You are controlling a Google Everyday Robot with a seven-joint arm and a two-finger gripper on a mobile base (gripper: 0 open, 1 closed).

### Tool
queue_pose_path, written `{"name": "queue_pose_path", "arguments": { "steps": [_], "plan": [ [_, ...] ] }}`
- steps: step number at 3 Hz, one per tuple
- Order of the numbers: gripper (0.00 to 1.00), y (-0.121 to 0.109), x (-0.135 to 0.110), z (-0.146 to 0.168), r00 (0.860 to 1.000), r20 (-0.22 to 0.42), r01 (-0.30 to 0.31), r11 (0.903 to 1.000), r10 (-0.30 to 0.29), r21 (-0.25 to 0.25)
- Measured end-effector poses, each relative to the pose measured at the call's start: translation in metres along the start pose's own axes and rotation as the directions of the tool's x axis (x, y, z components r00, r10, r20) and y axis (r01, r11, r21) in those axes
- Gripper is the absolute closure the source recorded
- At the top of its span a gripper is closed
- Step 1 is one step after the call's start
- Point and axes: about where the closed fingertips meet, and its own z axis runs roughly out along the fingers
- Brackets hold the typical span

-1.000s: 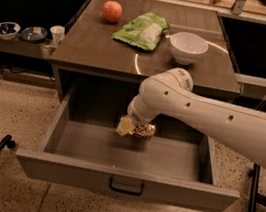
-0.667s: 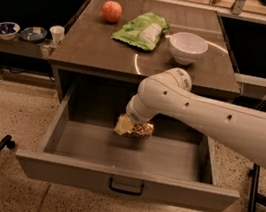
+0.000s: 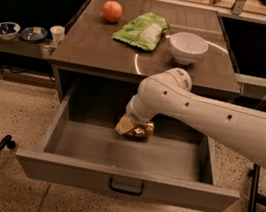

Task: Place orange can into top drawer

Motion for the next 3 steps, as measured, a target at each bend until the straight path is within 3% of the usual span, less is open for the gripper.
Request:
{"name": "queue_pose_path", "arguments": {
  "steps": [2,3],
  "plan": [
    [0.0,0.0,0.0,0.0,1.0,0.0,0.0,1.0,0.0,0.0],
    [0.0,-0.0017,0.01,-0.009,0.999,0.001,0.04,0.9992,-0.04,-0.009]
  ]
}}
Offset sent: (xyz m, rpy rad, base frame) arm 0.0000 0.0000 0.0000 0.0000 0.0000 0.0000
